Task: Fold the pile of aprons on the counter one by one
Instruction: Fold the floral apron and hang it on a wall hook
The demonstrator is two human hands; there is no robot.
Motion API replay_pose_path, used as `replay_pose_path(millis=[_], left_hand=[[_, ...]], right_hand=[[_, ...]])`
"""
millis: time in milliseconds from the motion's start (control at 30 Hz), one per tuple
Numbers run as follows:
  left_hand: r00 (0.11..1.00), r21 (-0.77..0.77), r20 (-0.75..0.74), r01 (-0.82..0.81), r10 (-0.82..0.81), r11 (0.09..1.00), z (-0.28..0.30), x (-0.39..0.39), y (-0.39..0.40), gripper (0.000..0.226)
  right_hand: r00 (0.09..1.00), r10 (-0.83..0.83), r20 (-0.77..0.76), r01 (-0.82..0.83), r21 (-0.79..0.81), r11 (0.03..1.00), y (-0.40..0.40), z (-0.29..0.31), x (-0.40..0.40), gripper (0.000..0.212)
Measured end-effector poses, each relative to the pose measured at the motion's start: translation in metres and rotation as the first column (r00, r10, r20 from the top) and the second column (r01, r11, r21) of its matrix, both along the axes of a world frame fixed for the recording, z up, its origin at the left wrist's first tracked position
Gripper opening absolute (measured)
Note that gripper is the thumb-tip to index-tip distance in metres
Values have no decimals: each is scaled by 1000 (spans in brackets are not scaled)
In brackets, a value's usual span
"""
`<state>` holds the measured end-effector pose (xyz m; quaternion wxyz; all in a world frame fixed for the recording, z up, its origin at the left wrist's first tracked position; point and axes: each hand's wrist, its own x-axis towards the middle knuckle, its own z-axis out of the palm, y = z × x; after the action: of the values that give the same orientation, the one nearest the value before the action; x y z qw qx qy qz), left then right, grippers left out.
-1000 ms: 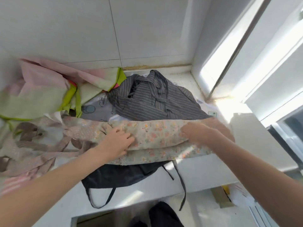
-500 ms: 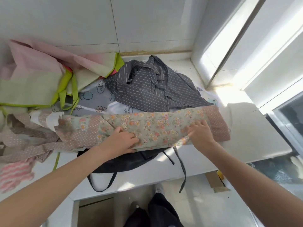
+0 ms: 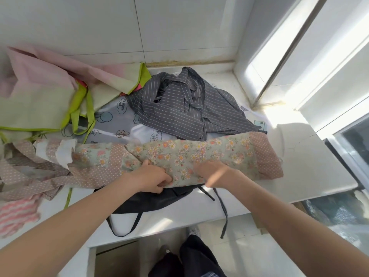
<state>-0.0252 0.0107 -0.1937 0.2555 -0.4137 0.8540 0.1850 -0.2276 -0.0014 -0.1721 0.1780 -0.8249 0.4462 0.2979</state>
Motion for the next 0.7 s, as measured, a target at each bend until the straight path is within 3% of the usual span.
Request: replay_pose_path(millis=[100,133,200,267,333,367,433,467,500,600,700], left_hand=[[981,114,-125,-137,151,984,10,1,-3,13],[948,81,-232,-207,220,975,15,-2,-5,14],[886,-151,-396,-320,239,936,22,-15,-11,40],[924,-290,-328,-296,196,910,20,-29,-18,71],[969,-221,-122,-237,215,946,5,-40,-19,95],[972,-189,-43,-235,231,954,-7,-43,-19,101],[963,-185,18,-260,268,948,-23,-45,-19,104],[959,-185,25,-274,283,944,-27,-45,-20,103],[955,-162,26,-287,294,944,-28,-47,-19,102],[947,-81,-15,-320,320,944,-31,-46,-21,103],[949,-68,-18,-316,315,946,-34,-41,-23,107]], right_hand=[[992,-34,-118,42,66,997,0,-7,3,47],[992,-37,-123,46,70,996,0,-8,3,36],[991,-39,-129,52,102,993,-1,-9,5,18],[990,-44,-130,65,166,984,-3,-1,7,5],[995,-92,-47,99,175,980,-8,11,8,24],[991,-120,55,114,87,990,-13,15,9,23],[931,-61,361,178,-302,937,-18,8,10,20],[902,16,430,208,-467,860,-18,-1,11,26],[902,40,429,212,-521,827,-17,-12,10,34],[957,-79,278,186,-380,906,-10,-48,2,60],[923,-314,222,368,-270,890,-23,-69,-41,65]])
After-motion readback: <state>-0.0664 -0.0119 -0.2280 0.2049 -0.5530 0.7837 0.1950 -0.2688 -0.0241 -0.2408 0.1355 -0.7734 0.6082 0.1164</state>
